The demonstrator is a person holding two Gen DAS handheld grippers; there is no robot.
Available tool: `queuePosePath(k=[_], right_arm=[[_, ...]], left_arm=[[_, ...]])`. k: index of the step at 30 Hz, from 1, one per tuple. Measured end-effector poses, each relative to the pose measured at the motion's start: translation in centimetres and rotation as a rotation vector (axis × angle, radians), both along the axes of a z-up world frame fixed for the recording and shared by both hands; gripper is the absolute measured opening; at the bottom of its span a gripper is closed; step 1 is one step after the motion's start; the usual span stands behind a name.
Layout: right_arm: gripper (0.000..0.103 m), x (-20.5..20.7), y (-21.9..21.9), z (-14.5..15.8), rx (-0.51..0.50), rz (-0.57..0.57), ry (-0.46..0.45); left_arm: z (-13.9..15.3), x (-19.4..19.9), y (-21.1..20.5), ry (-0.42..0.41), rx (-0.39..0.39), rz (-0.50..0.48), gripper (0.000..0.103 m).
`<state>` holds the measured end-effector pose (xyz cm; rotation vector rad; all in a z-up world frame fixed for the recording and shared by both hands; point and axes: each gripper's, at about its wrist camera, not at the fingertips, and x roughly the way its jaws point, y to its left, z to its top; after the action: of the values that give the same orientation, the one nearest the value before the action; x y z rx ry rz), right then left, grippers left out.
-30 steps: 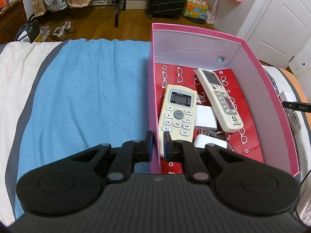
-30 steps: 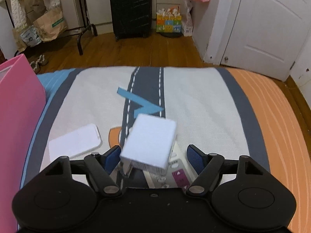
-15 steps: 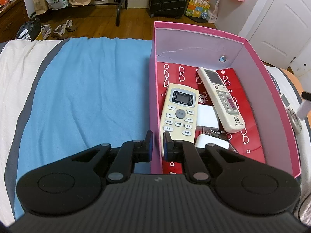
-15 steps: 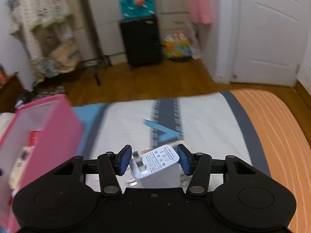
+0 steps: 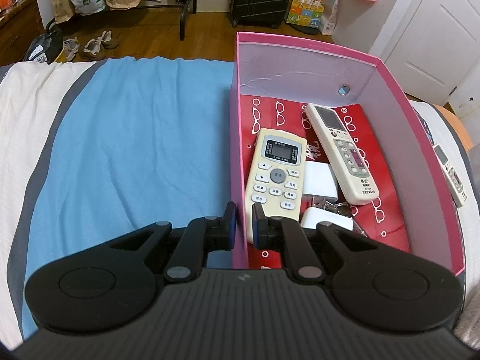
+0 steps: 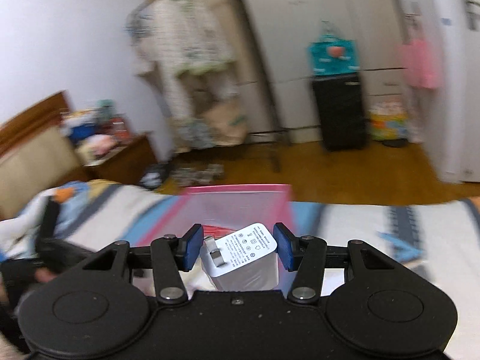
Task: Organize rigid objects
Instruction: 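Carry the charger into the pink box and open the right gripper, then move the right gripper to the white remote with purple buttons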
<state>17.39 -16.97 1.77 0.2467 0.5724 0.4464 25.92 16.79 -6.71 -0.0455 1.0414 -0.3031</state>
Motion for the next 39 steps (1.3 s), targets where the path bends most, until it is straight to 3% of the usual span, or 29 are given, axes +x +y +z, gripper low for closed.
queuePosePath(k=[2, 8, 14, 16, 18, 20, 23, 27, 32, 34, 36, 39], right_arm=[[0.057, 0.4, 1.9, -0.7, 0.018, 0.06, 0.029], [0.057, 1.6, 7.6, -4.3, -0.058, 0.224, 0.059], [0.057, 2.7, 7.5, -6.9, -0.17, 0.196, 0.124], [0.057, 2.8, 7.7, -7.0, -0.203, 0.205, 0.09], [0.057, 2.9, 7.2, -6.7, -0.128, 0.221, 0.107], [0.057, 3.3, 6.9, -6.4, -0.12, 0.234, 0.105], [0.057, 3.0, 7.1, -6.5, -0.222, 0.267, 0.114], [0.056, 0.7, 7.0, -4.9, -0.448, 0.19, 0.003], [0.059, -1.0, 2.7, -1.8, -0.356, 0.1, -0.067], [0.079, -1.7, 0.6, -0.9, -0.338, 0.036, -0.139], [0.088, -2.2, -1.7, -0.3, -0.356, -0.04, -0.208], [0.088, -2.1, -4.3, 0.1, -0.443, -0.093, -0.188]], left_arm=[[0.0, 0.0, 0.0, -0.001, 0.001, 0.0, 0.009], [0.0, -0.1, 0.3, -0.01, -0.012, -0.004, 0.009], [0.1, -0.2, 0.4, -0.011, -0.014, -0.002, 0.009], [0.2, -0.2, 0.2, -0.009, -0.001, 0.0, 0.01], [0.3, -0.3, 0.2, -0.012, 0.008, 0.0, 0.01], [0.4, -0.4, 0.2, -0.011, 0.004, 0.002, 0.01], [0.6, -0.3, 0.0, -0.015, 0.004, 0.007, 0.01], [0.6, -0.5, 0.0, -0.017, 0.004, 0.001, 0.01], [0.5, -0.3, 0.0, -0.014, -0.003, 0.002, 0.01], [0.5, -0.3, 0.0, -0.015, -0.002, 0.001, 0.01], [0.5, -0.3, 0.0, -0.013, -0.004, 0.004, 0.01], [0.6, -0.2, 0.0, -0.009, -0.012, 0.009, 0.01]])
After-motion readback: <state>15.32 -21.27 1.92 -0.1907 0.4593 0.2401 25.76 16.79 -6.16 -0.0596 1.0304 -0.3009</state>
